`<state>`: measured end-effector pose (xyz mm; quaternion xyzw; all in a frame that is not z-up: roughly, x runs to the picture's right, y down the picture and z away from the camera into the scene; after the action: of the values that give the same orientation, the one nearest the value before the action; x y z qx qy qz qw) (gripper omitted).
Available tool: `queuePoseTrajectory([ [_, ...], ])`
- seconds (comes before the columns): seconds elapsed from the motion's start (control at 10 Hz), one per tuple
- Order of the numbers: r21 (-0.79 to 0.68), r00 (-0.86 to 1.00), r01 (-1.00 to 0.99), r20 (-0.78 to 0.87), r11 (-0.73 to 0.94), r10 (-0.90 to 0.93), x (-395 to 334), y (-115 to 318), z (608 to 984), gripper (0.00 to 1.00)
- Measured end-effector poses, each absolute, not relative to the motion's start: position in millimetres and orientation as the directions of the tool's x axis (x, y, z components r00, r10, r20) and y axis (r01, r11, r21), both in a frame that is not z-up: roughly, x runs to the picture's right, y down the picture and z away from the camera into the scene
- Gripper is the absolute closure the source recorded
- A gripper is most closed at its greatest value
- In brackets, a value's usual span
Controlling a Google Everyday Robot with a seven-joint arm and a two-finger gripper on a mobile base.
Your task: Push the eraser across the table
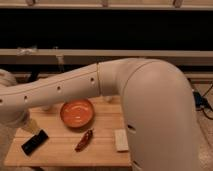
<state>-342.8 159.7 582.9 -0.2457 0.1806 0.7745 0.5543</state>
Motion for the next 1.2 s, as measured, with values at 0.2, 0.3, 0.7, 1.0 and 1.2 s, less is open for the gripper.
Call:
queuePoseTrajectory([
  [0.2,-0.013,-0.223,-0.960,-0.568,-0.280,0.792,-358.0,174.5,579.6,0.64],
  [0.3,-0.027,-0.197,-0.966,-0.565,-0.256,0.802,-368.1,184.1,578.3,0.76],
  [0.7,-0.064,-0.081,-0.988,-0.554,-0.139,0.828,-408.3,228.6,580.3,1.00],
  [1.0,-0.074,0.028,-0.997,-0.572,-0.018,0.820,-457.0,302.5,599.6,1.00],
  [1.2,-0.067,0.059,-0.997,-0.594,0.024,0.802,-474.6,324.5,615.8,1.00],
])
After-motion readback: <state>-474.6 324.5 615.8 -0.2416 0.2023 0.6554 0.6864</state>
